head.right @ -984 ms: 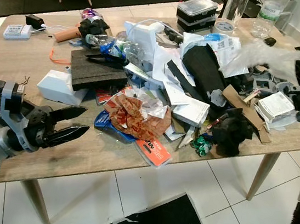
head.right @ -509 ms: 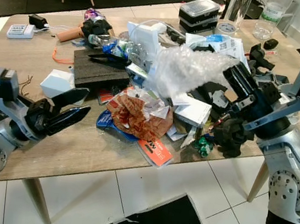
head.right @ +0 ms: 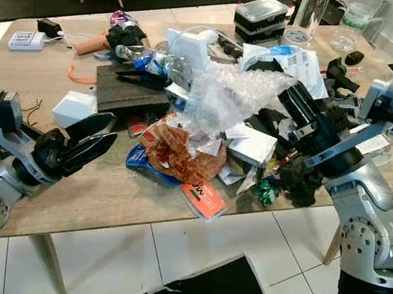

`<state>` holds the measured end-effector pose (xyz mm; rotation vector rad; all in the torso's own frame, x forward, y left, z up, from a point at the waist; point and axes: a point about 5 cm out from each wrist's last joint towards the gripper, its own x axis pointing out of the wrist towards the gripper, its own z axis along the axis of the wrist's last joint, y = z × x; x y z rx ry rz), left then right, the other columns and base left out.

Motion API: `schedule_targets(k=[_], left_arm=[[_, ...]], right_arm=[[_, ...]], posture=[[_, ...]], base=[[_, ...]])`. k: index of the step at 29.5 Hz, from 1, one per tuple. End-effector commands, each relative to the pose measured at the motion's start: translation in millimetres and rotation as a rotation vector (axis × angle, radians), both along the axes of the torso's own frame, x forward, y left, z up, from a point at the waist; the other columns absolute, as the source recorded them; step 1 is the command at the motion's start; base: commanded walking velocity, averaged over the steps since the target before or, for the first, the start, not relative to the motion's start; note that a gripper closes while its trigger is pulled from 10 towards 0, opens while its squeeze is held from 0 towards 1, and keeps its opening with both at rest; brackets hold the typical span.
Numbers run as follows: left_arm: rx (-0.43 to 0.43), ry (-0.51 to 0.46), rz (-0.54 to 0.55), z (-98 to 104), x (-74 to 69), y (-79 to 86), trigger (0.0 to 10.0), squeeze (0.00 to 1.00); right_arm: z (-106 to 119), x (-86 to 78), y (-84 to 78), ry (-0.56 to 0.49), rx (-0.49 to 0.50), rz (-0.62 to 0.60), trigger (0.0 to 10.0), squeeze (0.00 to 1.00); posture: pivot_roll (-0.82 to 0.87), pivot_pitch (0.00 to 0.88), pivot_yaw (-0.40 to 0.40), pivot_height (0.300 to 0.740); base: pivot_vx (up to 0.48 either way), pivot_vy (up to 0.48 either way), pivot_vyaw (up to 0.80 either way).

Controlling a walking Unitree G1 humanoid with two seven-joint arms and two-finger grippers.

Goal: Picking trash to rubbish bin

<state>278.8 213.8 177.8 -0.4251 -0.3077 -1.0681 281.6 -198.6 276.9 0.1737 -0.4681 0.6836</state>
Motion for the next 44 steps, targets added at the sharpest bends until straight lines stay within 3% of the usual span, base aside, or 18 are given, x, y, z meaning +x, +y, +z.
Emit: schedule_targets(k=[1, 10, 17, 35, 44], left_arm=[[0.011, 0.023, 0.018, -3, -2.8, 8.2, 10.0, 0.00], [0.013, 0.022, 0.015, -2, -5.3, 13.3, 10.0, 0.00], [0.015, 0.032, -0.027, -5, -8.3, 4.0, 10.0, 0.00], [0.018, 0.032, -0.111, -7, -8.5, -16.3, 10.0, 0.00], [0.020, 0.044, -0.142, -11, -10.2, -28.5, 10.0, 0.00]], right_arm=[[-5, 0.6, -0.6, 0.013, 0.006, -0.012, 10.0, 0.00], [-13, 2.1, -0.8, 0.040, 0.009, -0.026, 10.0, 0.00], [-25, 5.7, 5.8, 0.080, 0.018, -0.030, 10.0, 0.00], [-48, 16.0, 34.4, 0.157, 0.044, -0.021, 10.0, 0.00], [-65, 23.4, 57.0, 0.232, 0.066, -0.030, 10.0, 0.00]], posture=[[-0.07, 0.133, 0.023, 0.740], [-0.07, 0.136, 0.027, 0.740], [-0.07, 0.142, 0.028, 0.740], [-0.06, 0.119, 0.030, 0.740], [-0.05, 0.122, 0.032, 0.740]], base=[[-0.270, 0.000, 0.00], [-0.337, 0.000, 0.00], [-0.368, 0.000, 0.00], [-0.367, 0.000, 0.00], [-0.365, 0.000, 0.00]])
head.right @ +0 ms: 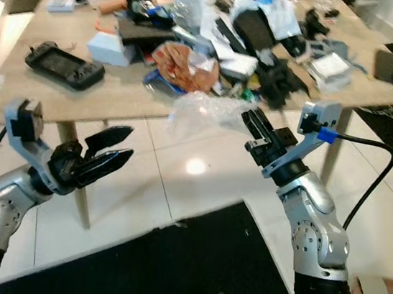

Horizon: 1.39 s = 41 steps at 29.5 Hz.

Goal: Picking trash to rubbish bin

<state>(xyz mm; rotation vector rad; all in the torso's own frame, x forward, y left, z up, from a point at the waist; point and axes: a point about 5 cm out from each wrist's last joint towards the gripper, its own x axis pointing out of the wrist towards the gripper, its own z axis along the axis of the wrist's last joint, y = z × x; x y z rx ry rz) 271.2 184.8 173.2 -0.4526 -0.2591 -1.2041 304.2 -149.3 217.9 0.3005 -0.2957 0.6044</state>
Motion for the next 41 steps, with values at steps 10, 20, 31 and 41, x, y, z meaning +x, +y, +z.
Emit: schedule_targets(k=[10, 20, 31, 41], left_arm=[[-0.025, 0.033, -0.041, -6, -4.3, -17.7, 10.0, 0.00], [0.014, 0.019, -0.042, -15, -6.4, -29.8, 10.0, 0.00], [0.035, 0.008, 0.016, -19, 0.5, -37.7, 10.0, 0.00], [0.039, 0.006, 0.009, -21, -0.5, -41.8, 10.0, 0.00]], right_arm=[[-20, 6.9, 24.5, 0.089, -0.006, 0.009, 10.0, 0.00], [-22, 8.7, 27.9, 0.093, -0.008, 0.010, 10.0, 0.00], [-22, 9.9, 30.2, 0.093, -0.013, 0.015, 10.0, 0.00], [-23, 10.7, 28.7, 0.097, -0.018, 0.008, 10.0, 0.00]], posture=[[-0.04, 0.126, 0.029, 0.740], [-0.04, 0.123, 0.023, 0.740], [-0.04, 0.119, 0.023, 0.740], [-0.04, 0.120, 0.022, 0.740]], base=[[-0.036, 0.000, -0.51], [0.000, 0.000, -0.80], [0.000, 0.000, -0.80], [0.000, 0.000, -0.80]])
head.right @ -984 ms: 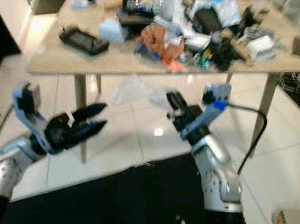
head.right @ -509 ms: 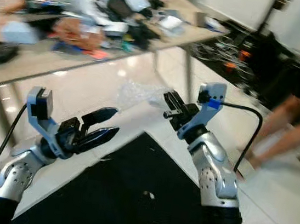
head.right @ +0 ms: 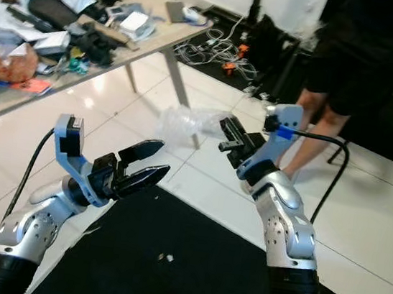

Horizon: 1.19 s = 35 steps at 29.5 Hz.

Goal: Picking trash to rubbish bin

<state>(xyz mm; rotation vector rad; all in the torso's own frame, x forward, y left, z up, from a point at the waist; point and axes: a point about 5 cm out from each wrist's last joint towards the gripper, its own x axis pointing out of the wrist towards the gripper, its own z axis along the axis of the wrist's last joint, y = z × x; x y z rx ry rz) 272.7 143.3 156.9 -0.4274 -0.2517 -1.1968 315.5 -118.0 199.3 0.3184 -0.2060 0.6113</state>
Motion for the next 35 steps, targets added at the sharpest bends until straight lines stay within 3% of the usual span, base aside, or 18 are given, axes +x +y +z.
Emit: schedule_targets(k=[1, 8, 21, 35], left_arm=[[0.017, 0.012, -0.003, -5, -2.1, -0.6, 10.0, 0.00], [0.016, 0.008, -0.008, -5, -1.9, -1.6, 10.0, 0.00], [0.016, 0.002, -0.029, -3, -2.2, -3.4, 10.0, 0.00], [0.010, -0.003, -0.030, -2, -2.8, -1.7, 10.0, 0.00]], right_arm=[[-4, -0.5, -3.0, 0.010, -0.008, -0.014, 10.0, 0.00], [-5, 0.1, -5.2, 0.016, -0.007, -0.027, 10.0, 0.00], [-4, 4.3, -28.4, 0.020, -0.020, -0.100, 10.0, 0.00], [-4, 5.1, -36.1, 0.017, -0.027, -0.115, 10.0, 0.00]], posture=[[-0.04, 0.120, 0.022, 0.740], [-0.04, 0.125, 0.025, 0.740], [-0.03, 0.124, 0.031, 0.740], [-0.03, 0.124, 0.030, 0.740]], base=[[0.000, 0.000, -0.80], [0.000, 0.000, -0.80], [0.000, 0.000, -0.80], [0.000, 0.000, -0.80]])
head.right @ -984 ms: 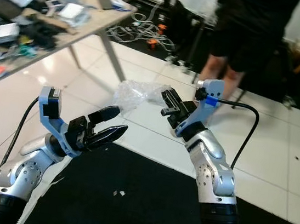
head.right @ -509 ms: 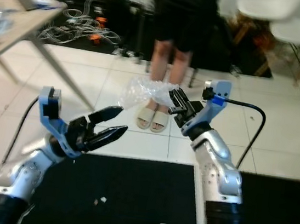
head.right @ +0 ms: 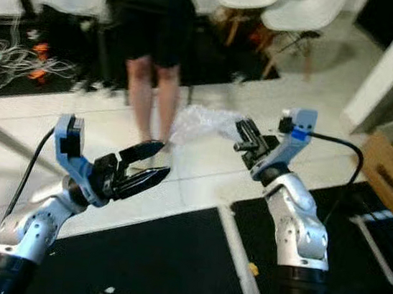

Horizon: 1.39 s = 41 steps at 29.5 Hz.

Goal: Picking trash to rubbish bin

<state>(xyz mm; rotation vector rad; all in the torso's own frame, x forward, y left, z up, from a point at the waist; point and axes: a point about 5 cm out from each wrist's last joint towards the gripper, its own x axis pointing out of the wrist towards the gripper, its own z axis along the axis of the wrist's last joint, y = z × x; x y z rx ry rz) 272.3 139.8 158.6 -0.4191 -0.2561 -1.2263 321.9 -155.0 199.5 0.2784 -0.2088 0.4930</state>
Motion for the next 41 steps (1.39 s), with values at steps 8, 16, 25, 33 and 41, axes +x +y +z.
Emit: schedule_targets(k=[8, 16, 25, 33, 41], left_arm=[[0.006, 0.014, 0.014, -4, -1.6, 5.5, 10.0, 0.00], [0.012, 0.014, 0.092, -2, 5.6, 16.7, 10.0, 0.00], [0.022, 0.013, 0.108, -4, 4.6, 21.2, 10.0, 0.00], [0.029, 0.017, 0.134, -5, 2.6, 29.0, 10.0, 0.00], [0.034, 0.011, 0.165, -4, 2.9, 37.8, 10.0, 0.00]], right_arm=[[-3, -5.6, -0.1, -0.002, -0.010, 0.040, 10.0, 0.00], [-3, -8.8, -2.8, -0.010, -0.031, 0.081, 10.0, 0.00], [-1, -3.1, -9.0, -0.010, -0.035, 0.044, 10.0, 0.00], [0, 1.4, -18.6, -0.006, -0.036, -0.006, 10.0, 0.00], [0, 2.0, -21.1, -0.008, -0.037, -0.017, 10.0, 0.00]], posture=[[-0.03, 0.131, 0.030, 0.740], [-0.03, 0.131, 0.030, 0.740], [-0.02, 0.125, 0.027, 0.740], [-0.01, 0.127, 0.019, 0.740], [-0.01, 0.127, 0.019, 0.740]], base=[[0.000, 0.000, -0.80], [0.000, 0.000, -0.80], [0.000, 0.000, -0.80], [0.000, 0.000, -0.80], [0.000, 0.000, -0.80]])
